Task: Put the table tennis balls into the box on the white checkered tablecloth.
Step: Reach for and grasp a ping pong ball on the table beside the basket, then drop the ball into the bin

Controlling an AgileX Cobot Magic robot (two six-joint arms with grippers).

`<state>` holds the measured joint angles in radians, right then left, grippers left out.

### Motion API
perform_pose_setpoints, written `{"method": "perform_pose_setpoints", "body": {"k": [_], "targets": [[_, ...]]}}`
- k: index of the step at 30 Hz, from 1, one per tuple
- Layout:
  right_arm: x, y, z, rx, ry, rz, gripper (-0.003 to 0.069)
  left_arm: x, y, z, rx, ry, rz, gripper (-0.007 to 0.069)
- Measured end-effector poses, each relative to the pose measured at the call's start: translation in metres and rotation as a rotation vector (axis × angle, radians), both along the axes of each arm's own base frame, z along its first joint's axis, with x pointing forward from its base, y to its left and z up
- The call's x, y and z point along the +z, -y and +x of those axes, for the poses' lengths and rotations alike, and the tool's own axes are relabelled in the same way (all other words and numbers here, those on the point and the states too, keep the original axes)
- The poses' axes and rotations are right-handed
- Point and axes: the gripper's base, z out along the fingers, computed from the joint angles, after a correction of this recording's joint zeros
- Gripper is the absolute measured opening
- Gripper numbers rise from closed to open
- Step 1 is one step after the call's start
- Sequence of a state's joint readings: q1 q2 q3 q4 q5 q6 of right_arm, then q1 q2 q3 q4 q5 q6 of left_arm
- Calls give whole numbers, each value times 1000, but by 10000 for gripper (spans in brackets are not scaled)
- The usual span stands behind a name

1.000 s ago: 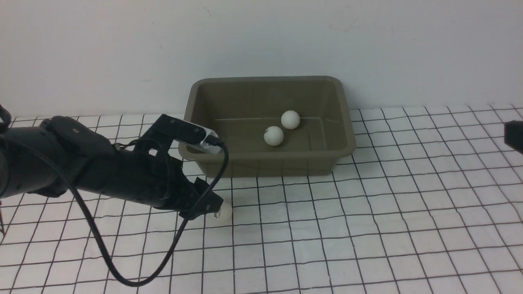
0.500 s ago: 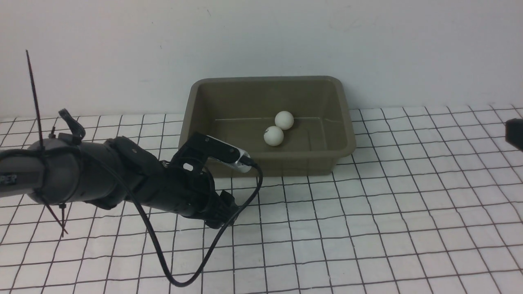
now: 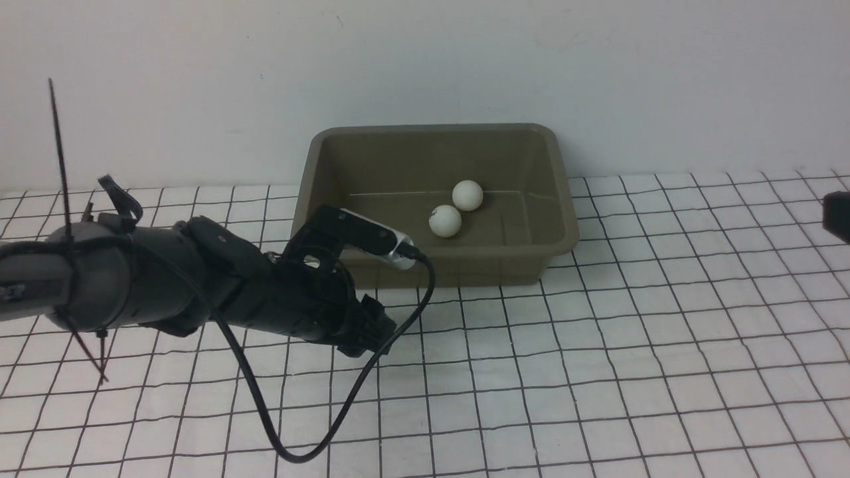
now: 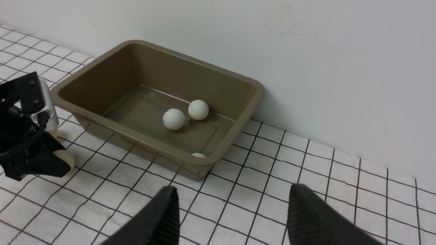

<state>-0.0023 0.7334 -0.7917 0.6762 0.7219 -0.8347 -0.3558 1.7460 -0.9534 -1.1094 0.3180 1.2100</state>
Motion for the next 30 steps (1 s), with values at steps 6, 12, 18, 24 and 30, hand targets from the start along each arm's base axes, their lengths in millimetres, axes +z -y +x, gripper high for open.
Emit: {"method": "perform_pose_setpoints", "body": {"k": [6,12,18,24,30], "targets": [[0,0,0,1,0,1,391,36,2,3,-32,179,-20,352],[-1,-1,-1,12,-13,-2,391,48,11,38,-30,323,1,352],[-2,-1,-2,19,-22,-3,391,50,21,74,-32,411,33,375],[-2,-2,-2,23,-26,-2,390,60,5,80,209,407,51,485],[-2,-2,-2,24,-25,-5,390,108,-28,38,355,498,120,449]]}}
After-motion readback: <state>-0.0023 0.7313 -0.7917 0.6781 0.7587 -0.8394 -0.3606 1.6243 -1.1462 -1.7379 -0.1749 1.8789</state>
